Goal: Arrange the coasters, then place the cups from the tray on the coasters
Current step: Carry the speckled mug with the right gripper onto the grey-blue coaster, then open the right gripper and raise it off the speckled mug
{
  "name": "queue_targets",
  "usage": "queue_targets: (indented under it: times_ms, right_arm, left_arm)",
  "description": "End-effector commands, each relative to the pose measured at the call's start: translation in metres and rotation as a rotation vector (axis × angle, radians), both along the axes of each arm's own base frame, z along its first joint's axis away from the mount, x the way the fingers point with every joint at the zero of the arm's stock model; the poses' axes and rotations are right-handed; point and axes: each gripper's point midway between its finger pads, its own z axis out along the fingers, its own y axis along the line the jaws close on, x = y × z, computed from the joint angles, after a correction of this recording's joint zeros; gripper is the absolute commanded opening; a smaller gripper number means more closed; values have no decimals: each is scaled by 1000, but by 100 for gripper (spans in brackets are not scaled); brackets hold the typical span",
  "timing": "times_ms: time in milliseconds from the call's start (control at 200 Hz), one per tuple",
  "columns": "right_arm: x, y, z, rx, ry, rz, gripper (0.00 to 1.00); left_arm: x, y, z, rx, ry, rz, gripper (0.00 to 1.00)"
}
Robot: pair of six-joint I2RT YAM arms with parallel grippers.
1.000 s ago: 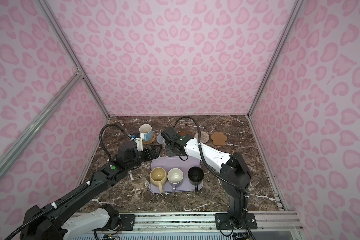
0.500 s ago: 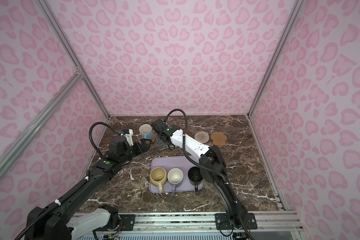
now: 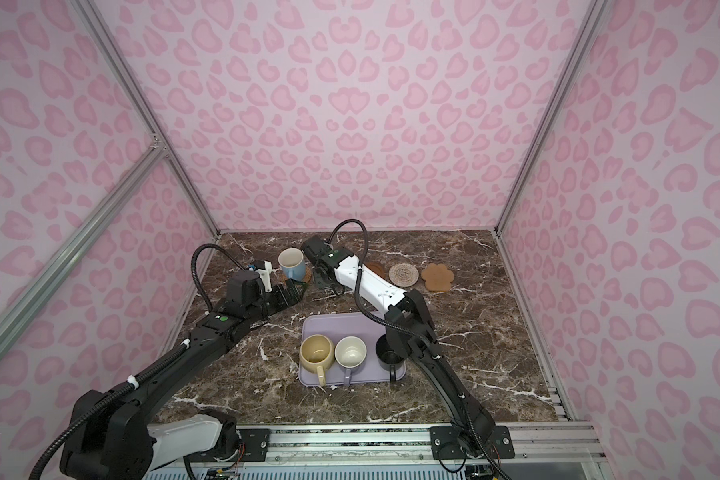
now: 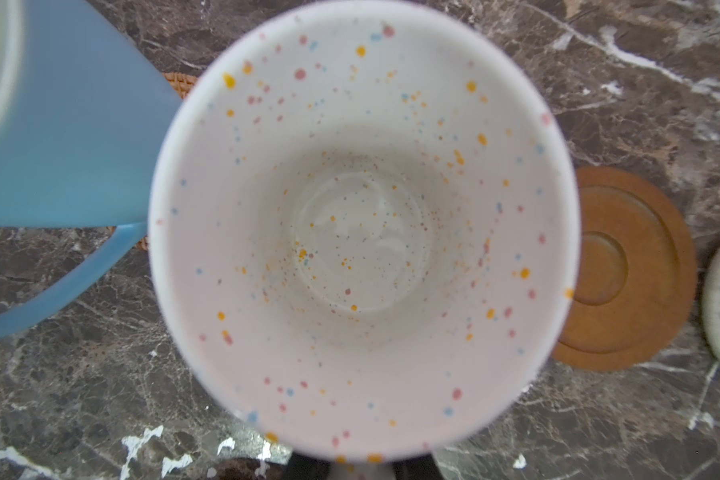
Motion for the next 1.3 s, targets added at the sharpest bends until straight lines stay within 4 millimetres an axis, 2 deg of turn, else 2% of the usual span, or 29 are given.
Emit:
queue_targets:
  times_ms: [0, 185, 495, 735, 940, 1095, 1295]
  right_arm:
    - [10, 6, 2, 33, -30, -1, 0]
    - [15, 13, -3, 62, -30, 12, 0]
    - [16, 11, -12, 37, -17, 7, 0]
    - [19, 4, 9, 12, -73, -10, 0]
    - [16, -3, 16, -10, -75, -21, 0]
    - [19, 10, 24, 38, -98, 10, 0]
    - [24, 19, 16, 67, -101, 17, 0]
  left_arm:
    - [9, -4, 17, -22, -62, -4, 97]
    - [12, -3, 15, -18, -56, 3, 97]
    - [11, -5, 10, -24, -45, -3, 97]
    - [10, -4, 13, -22, -53, 0, 97]
    - [9, -3, 14, -22, -57, 0, 97]
    - [8, -4, 15, -26, -56, -3, 97]
    - [8, 1, 15, -15, -59, 17, 97]
